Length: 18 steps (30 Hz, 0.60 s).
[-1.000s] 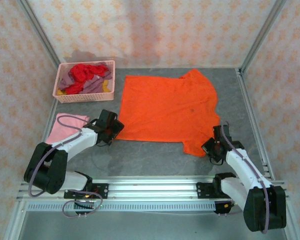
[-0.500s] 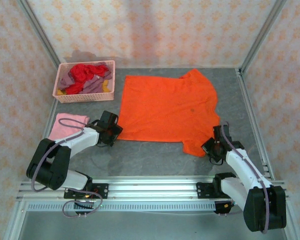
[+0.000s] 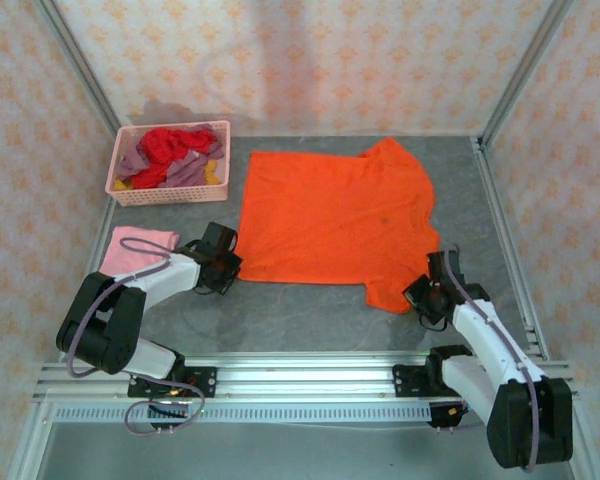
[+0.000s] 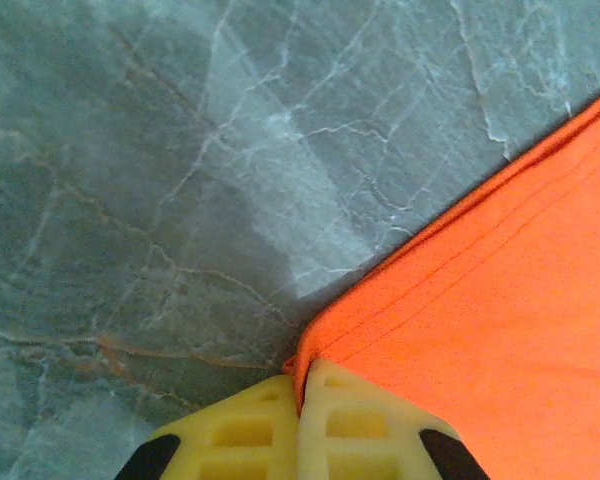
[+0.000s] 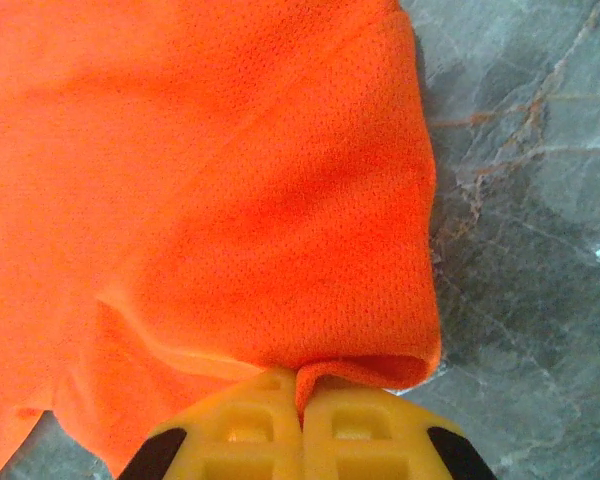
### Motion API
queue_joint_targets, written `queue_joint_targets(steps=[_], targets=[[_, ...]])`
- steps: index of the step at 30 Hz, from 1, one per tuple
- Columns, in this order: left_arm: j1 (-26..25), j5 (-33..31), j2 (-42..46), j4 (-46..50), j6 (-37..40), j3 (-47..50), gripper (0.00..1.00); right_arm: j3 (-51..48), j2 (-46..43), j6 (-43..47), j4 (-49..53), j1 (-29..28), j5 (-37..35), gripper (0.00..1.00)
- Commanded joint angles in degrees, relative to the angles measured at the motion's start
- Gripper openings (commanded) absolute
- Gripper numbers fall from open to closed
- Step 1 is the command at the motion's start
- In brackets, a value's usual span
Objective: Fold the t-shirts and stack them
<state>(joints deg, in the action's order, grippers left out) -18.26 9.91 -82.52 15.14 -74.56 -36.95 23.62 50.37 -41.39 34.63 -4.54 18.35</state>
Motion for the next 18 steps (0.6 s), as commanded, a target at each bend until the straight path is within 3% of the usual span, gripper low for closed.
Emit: queue_joint_targets(steps=[1,9,18], targets=[[-0.2,-1.3,0.8,1.5,0.5,-0.9,0.0,1.1,-4.8,-2.3,5.9,0.2,1.6,0.0],[-0.2,-2.2,2.9,4.6,1.5,-2.0,0.0,3.3,-15.8,-7.3,16.6,-0.5,2.3,0.0],[0.4,-4.1,2.9,10.1,3.5,-7.0,0.0,10.4,-11.8,-9.6,9.3,-0.5,3.5,0.0]])
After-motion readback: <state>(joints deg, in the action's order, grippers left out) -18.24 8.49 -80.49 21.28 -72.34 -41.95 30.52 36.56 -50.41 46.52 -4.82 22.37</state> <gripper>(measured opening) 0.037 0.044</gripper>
